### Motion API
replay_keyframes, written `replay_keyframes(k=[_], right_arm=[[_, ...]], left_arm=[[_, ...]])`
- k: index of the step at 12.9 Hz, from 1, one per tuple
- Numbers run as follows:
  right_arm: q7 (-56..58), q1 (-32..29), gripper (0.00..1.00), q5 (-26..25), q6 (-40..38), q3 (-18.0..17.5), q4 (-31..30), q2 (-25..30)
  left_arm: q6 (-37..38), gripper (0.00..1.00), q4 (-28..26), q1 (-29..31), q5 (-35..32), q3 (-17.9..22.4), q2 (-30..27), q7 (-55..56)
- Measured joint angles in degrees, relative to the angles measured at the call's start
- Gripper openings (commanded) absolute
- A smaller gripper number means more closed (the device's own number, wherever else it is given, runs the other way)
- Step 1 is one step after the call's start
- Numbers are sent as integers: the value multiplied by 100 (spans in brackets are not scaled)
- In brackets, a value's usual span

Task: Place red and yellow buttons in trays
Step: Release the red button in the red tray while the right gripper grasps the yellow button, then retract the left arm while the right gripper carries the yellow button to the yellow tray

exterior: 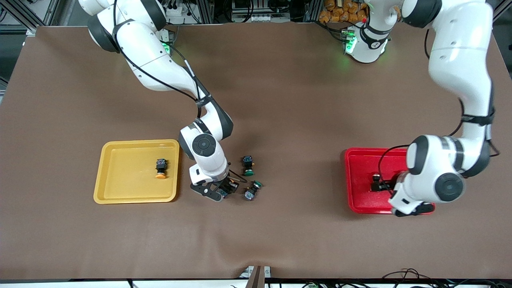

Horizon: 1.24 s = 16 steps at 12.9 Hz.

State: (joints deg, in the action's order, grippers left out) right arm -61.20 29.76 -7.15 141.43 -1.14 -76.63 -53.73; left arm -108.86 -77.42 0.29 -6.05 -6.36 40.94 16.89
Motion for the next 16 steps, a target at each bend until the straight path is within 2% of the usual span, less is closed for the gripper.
replay_keyframes(k=[4, 8, 12, 14, 16], right_arm=[[11, -2, 0, -3, -139, 42, 138, 10], [417, 34, 0, -3, -1824, 35, 300, 363], [1538, 21, 0, -3, -3347, 68, 318, 952], [2405, -145, 0, -5, -3724, 129, 280, 1170], [3453, -586, 0, -5, -3800, 164, 71, 1451]], left_arm=[[377, 100, 1, 150, 0, 0, -719, 0], [1068, 100, 6, 241, 0, -45, -1386, -26], [1748, 100, 3, 666, 23, -391, -2145, -275], [2033, 100, -4, 664, 70, -437, -2452, -285], [2237, 100, -17, 616, 124, -475, -2708, -286]])
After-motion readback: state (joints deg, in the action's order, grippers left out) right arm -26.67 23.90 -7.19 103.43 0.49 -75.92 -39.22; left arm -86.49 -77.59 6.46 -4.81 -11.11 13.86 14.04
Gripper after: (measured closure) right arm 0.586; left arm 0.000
